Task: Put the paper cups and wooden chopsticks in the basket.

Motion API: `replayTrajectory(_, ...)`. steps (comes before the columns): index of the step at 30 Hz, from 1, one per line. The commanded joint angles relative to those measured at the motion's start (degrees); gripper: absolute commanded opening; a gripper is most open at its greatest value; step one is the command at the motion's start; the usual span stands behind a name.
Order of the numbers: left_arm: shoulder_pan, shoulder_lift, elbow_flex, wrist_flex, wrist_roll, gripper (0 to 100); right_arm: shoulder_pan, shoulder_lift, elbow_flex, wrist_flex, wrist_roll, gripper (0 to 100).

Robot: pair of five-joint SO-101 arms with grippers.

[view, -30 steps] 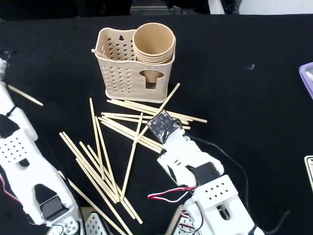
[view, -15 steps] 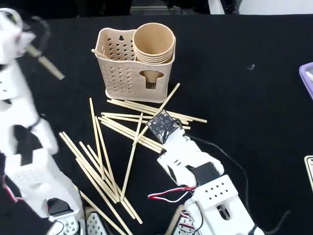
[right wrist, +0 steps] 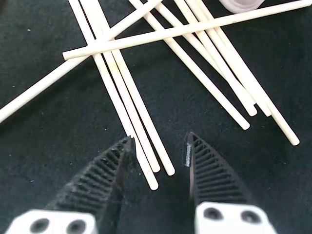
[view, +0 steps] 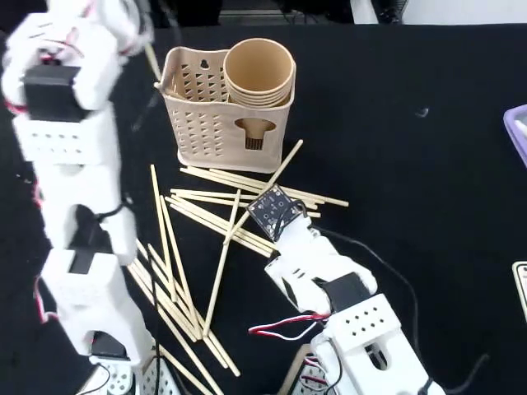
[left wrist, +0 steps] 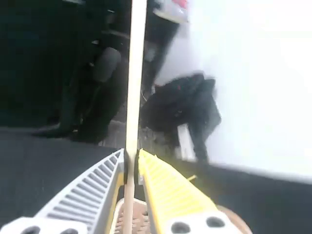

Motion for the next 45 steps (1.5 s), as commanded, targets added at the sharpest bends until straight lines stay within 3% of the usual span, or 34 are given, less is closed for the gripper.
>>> replayTrajectory(1, 3.03, -0.70, -0.40, -1.58, -4.22, 3, -0.53, -1.27, -0.22, -0.97, 0.53, 17.2)
replayTrajectory(13, 6.73, -1.58, -1.80, -0.35, -4.13, 3, -0.53, -1.27, -0.22, -0.97, 0.53, 17.2)
replayTrajectory(20, 6.20, -2.55, -20.70, 18.37, -2.81, 3, -0.53, -1.27, -0.22, -0.97, 0.53, 17.2)
replayTrajectory(23, 4.79, -3.52, -20.44, 21.54, -0.44, 3, -0.53, -1.27, -0.22, -0.97, 0.53, 17.2)
replayTrajectory(40, 5.41, -11.43, -20.26, 21.80, 6.42, 3, -0.44, -1.27, -0.22, -0.97, 0.53, 17.2)
replayTrajectory(45, 5.14, -21.71, -7.78, 21.80, 6.42, 3, -0.44, -1.27, -0.31, -0.97, 0.53, 17.2)
